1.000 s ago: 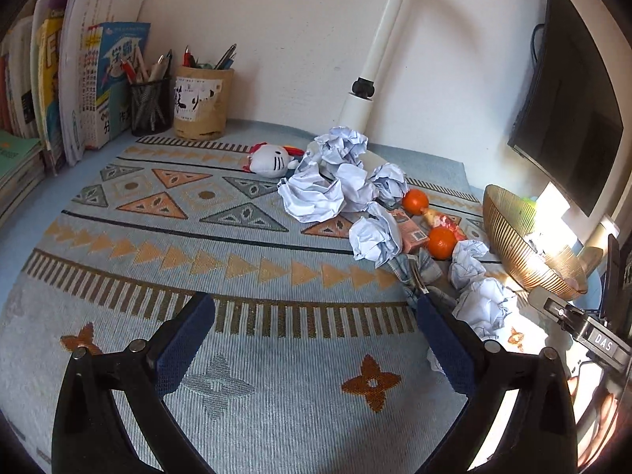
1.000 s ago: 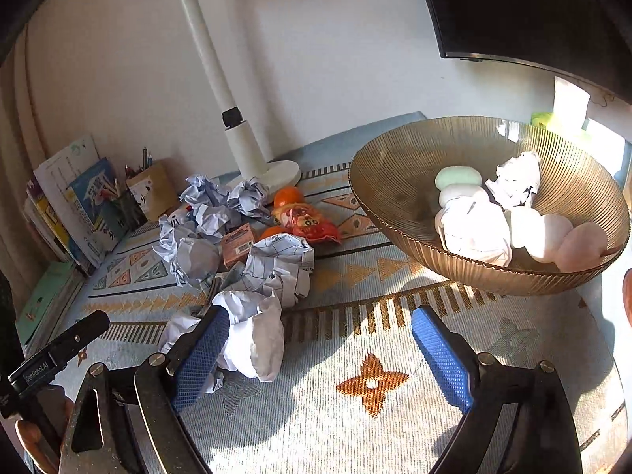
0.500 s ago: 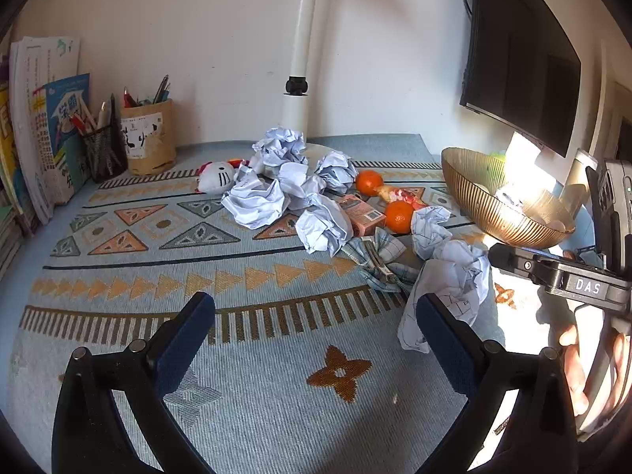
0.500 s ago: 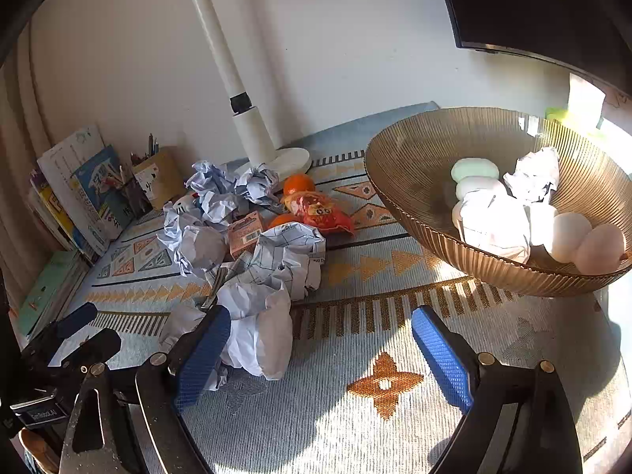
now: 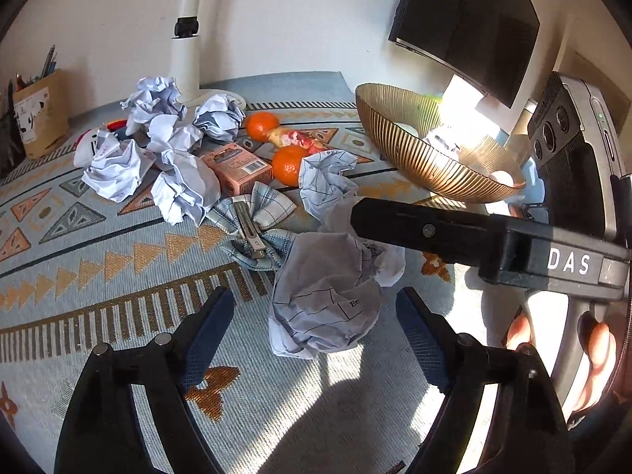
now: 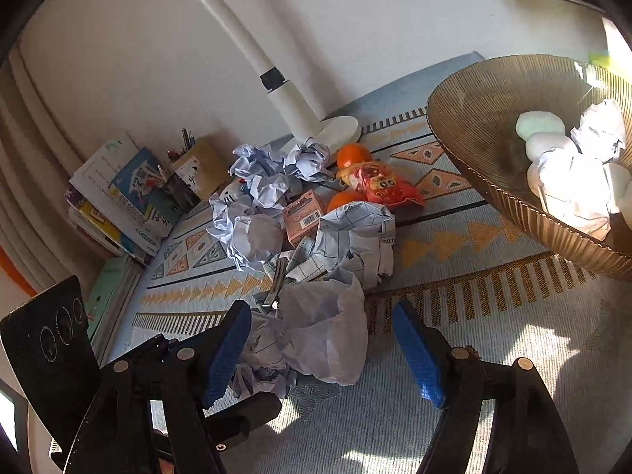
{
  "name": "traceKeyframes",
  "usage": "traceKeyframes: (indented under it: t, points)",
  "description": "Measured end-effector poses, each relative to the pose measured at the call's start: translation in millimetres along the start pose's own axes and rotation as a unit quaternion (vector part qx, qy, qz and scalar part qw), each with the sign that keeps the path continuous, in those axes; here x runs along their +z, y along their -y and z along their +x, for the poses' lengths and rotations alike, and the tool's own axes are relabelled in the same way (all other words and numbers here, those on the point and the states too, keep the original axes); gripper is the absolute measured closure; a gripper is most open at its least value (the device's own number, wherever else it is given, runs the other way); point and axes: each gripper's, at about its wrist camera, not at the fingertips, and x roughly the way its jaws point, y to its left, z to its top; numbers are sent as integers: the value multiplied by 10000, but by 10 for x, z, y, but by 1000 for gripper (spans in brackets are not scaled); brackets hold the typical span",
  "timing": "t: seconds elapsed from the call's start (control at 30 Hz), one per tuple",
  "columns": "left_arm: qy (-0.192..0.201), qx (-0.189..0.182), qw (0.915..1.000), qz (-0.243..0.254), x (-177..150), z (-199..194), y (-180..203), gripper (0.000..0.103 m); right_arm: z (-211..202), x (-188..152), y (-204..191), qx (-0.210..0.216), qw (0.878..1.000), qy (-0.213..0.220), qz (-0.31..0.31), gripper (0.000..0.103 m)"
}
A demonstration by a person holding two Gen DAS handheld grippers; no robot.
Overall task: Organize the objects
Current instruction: 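Move both open tools back toward the remaining paper balls, then grasp a lined paper ball with the left tool while the right tool grasps a white paper ball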
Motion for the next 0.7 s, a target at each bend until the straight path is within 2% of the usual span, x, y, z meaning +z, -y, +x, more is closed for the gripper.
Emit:
traceKeyframes:
  t: [0.03, 0.1, 0.17, 0.2, 0.3, 0.5, 0.63, 0.7]
  points:
    - [-22, 2, 10000, -3, -4, 9, 0, 21, 42, -11, -6, 29, 10000, -59, 28, 35]
    - [-56, -81, 10000, 6, -12, 17, 2, 41, 94, -41, 4, 150, 9998, -124, 80, 44]
    - [-83, -32, 10000, 24, -21, 23, 3, 52, 91, -43, -1, 141, 9998, -101, 69, 50]
    - [-59, -62, 10000, 14, -25, 8, 1, 54, 69, -41, 2, 116, 9999, -59, 63, 54]
    - [141, -174, 9997, -84, -34, -110, -37, 57, -48, -39, 57, 279, 9995, 20, 165, 62]
    - [703, -76, 9967, -388, -56, -529, -220, 57, -571, -46, 59, 254, 9990, 374, 27, 62]
    - [917, 243, 9920, -832, -122, -573, -479, 57, -567, -137, 44, -156, 9997, -71, -168, 61]
    - [957, 263, 9893, -1073, -152, -524, -597, 57, -462, -206, 25, -332, 9984, -311, -333, 61]
